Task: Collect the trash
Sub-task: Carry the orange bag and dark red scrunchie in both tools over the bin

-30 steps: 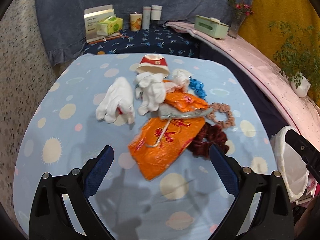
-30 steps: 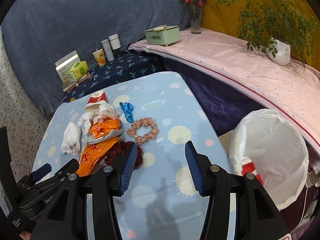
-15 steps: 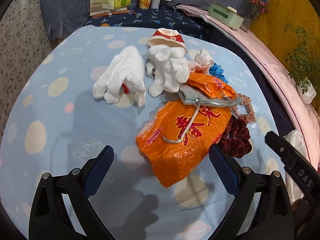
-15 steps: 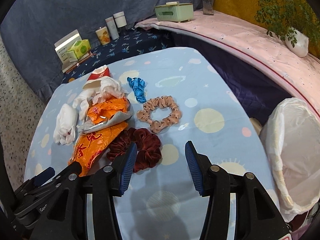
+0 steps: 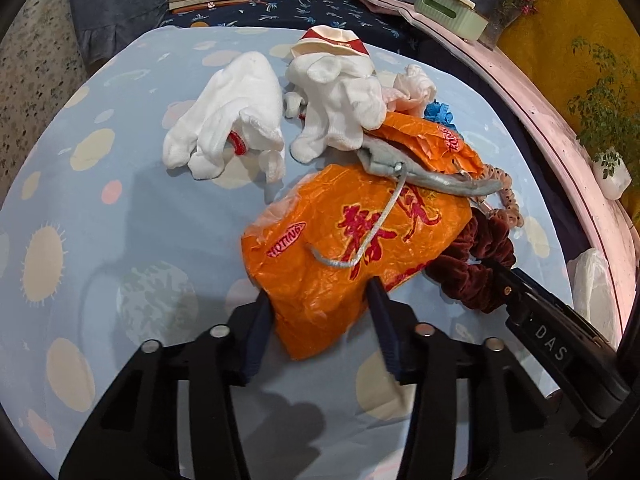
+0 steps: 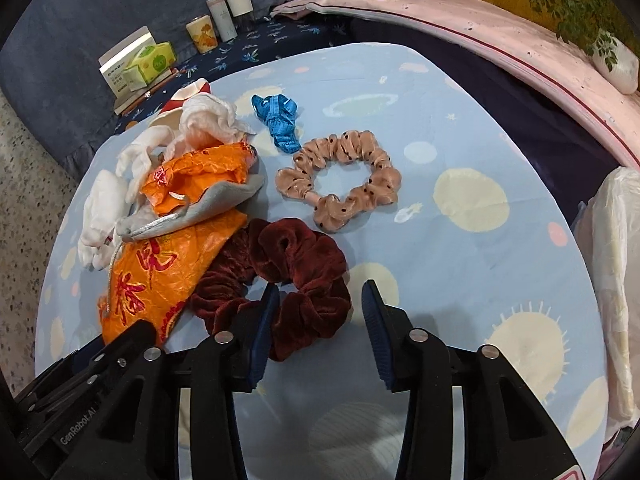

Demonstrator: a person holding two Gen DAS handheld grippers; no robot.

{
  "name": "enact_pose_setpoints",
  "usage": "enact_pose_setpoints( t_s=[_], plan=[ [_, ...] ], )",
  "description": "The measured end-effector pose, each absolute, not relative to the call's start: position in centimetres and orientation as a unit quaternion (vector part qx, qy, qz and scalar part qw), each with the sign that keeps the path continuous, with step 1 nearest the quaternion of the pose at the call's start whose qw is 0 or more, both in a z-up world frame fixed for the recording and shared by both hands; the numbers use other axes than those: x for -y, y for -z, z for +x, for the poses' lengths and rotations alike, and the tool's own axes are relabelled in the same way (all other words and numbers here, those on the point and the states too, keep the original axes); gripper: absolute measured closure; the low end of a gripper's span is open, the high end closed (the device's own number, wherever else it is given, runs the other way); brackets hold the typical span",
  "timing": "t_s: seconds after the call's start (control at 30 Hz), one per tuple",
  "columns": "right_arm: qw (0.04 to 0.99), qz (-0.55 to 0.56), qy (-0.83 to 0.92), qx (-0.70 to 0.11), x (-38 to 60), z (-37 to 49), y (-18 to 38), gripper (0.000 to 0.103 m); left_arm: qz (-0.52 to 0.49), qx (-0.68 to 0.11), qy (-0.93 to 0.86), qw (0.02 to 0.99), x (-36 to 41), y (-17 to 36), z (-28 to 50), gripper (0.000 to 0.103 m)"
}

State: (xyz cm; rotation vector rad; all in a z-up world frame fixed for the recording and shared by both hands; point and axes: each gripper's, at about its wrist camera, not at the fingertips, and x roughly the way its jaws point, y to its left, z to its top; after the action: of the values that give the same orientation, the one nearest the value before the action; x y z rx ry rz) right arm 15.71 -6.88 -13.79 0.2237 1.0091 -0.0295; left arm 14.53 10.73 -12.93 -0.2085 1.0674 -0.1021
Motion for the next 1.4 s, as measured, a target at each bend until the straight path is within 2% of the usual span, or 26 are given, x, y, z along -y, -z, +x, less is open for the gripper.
enact_pose_setpoints(
  t_s=[0.1, 0.23, 0.8, 1.4],
  plan=[
    [0.868, 0.106, 0.001, -0.484, 6.6, 15.4, 13.8, 0.083, -0.106, -0.509, 0.053, 0.853, -11.1, 12.9, 14.1, 0.074],
    [0.871, 0.095, -0.003, -0.481, 6.2, 14.5, 13.3, 0.087, -0.110, -0.506, 0.053, 0.854, -11.2, 12.4, 13.5, 0.079],
    [0.911, 0.121, -0.005, -0.395, 9.5, 9.2, 5.0, 0.089, -0.091, -0.447, 0.087, 0.886, -8.5, 5.4, 8.6, 0.083],
    [0.950, 0.154, 0.062, -0.266, 19.6, 2.6, -4.9, 0.089, -0.031, -0.363, 0.189, 0.912, 3.0, -4.2, 6.1, 0.083]
  ],
)
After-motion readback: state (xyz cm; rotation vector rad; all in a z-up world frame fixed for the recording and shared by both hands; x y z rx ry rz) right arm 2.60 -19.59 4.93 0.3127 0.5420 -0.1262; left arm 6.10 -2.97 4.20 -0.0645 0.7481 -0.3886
